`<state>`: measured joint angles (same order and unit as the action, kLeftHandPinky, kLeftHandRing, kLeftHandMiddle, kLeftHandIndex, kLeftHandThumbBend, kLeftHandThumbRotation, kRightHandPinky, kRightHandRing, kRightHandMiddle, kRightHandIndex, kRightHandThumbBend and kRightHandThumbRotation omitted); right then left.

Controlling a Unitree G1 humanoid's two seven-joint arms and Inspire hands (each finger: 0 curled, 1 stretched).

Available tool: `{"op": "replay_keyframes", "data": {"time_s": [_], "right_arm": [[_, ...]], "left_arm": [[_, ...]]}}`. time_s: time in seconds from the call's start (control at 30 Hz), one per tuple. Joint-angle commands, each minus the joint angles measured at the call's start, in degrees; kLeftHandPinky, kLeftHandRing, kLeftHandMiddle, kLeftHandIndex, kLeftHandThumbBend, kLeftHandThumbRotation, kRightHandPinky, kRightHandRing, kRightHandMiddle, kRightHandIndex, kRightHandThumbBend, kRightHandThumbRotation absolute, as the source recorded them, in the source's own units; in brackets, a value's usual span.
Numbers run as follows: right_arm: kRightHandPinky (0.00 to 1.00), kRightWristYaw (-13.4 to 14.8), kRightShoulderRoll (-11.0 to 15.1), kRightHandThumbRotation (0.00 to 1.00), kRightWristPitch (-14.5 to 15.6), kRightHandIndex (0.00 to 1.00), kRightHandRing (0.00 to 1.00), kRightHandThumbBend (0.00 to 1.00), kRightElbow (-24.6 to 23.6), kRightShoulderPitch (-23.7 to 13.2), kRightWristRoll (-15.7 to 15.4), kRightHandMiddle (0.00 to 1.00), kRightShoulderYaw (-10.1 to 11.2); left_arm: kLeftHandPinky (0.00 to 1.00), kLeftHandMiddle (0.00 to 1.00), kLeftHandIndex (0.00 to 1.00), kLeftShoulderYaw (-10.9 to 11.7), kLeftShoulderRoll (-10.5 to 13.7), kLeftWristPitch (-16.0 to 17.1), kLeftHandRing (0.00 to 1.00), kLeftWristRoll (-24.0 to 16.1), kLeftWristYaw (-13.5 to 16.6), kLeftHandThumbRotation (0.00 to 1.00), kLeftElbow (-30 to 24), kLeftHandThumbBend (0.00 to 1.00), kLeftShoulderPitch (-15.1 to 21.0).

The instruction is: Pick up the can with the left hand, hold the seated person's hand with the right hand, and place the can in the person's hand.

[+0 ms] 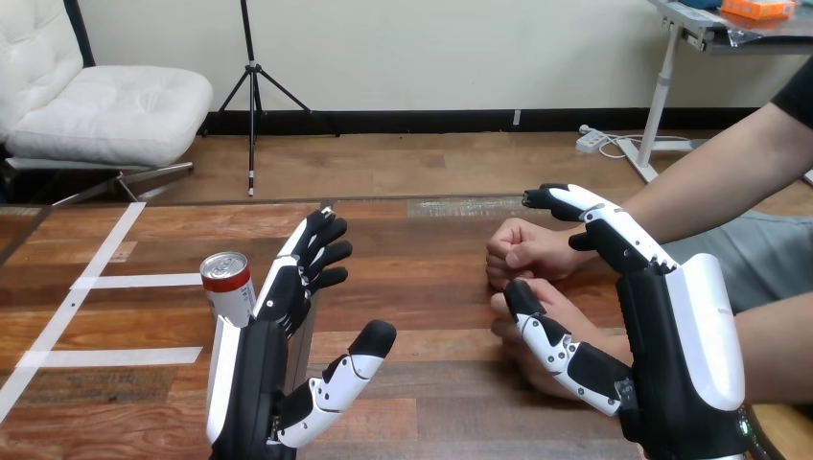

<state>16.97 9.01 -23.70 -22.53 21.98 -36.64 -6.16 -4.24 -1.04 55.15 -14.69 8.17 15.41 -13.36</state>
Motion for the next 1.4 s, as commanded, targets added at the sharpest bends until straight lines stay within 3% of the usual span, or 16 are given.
{"op": "replay_keyframes", "data": {"time_s": [0.0,0.77,1.37], "right_arm": [[0.65,0.52,-0.54,0.00,-1.11,0.75,0.77,0.42,-1.31,-2.23,0.81,0.81,0.45],[0.69,0.25,-0.53,0.00,-2.67,0.77,0.80,0.35,0.62,-3.83,2.66,0.83,0.14],[0.69,1.33,-0.13,0.00,-4.05,0.76,0.79,0.33,3.58,-5.61,1.82,0.82,0.46]], "left_arm": [[0.75,0.86,0.89,-0.55,-0.59,0.67,0.81,-0.41,0.37,0.62,-1.63,0.66,1.04],[0.77,0.87,0.89,-0.41,-0.61,1.60,0.83,-1.04,1.25,0.61,-0.83,0.64,1.93],[0.76,0.86,0.88,0.22,-0.13,1.57,0.82,-1.02,1.85,0.61,0.13,0.64,2.80]]}}
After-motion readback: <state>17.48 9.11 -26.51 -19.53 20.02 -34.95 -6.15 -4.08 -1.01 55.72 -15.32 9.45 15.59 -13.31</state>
